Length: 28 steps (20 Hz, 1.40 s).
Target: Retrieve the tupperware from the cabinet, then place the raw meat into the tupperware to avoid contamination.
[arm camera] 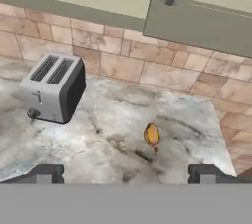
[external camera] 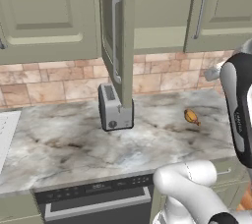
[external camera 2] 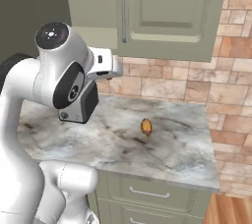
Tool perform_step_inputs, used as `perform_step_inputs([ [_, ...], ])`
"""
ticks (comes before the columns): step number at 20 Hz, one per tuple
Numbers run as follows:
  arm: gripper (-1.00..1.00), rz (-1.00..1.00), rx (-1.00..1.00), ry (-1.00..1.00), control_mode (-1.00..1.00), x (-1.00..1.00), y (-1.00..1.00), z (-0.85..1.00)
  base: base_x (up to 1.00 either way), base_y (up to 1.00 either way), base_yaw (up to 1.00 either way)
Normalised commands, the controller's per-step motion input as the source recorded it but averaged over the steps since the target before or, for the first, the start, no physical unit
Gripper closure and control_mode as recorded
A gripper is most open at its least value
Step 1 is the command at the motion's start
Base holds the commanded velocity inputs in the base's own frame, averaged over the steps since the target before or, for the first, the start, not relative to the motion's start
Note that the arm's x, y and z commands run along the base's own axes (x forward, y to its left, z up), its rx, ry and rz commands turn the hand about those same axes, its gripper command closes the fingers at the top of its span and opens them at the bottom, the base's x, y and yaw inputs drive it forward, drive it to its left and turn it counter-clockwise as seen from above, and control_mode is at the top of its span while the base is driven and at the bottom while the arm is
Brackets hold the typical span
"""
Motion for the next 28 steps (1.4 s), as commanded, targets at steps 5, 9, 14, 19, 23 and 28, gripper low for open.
perform_step_inputs([
  [5, -1.0, -0.08, -0.03, -0.06, -1.0, 0.28, -0.09, 0.42, 0.0, 0.0, 0.0],
  [9, -1.0, -0.29, 0.0, 0.0, -1.0, 0.27, 0.0, 0.12, 0.0, 0.0, 0.0],
  [14, -1.0, -0.3, 0.04, -0.09, -1.0, 0.25, 0.0, 0.22, 0.0, 0.0, 0.0],
  [19, -1.0, -0.22, 0.14, -0.11, -1.0, 0.2, 0.0, 0.21, 0.0, 0.0, 0.0],
  [23, -1.0, -0.02, 0.16, -0.01, -1.0, 0.19, -0.05, 0.25, 0.0, 0.0, 0.0],
  [28, -1.0, 0.07, 0.09, 0.0, -1.0, 0.14, -0.07, 0.33, 0.0, 0.0, 0.0],
])
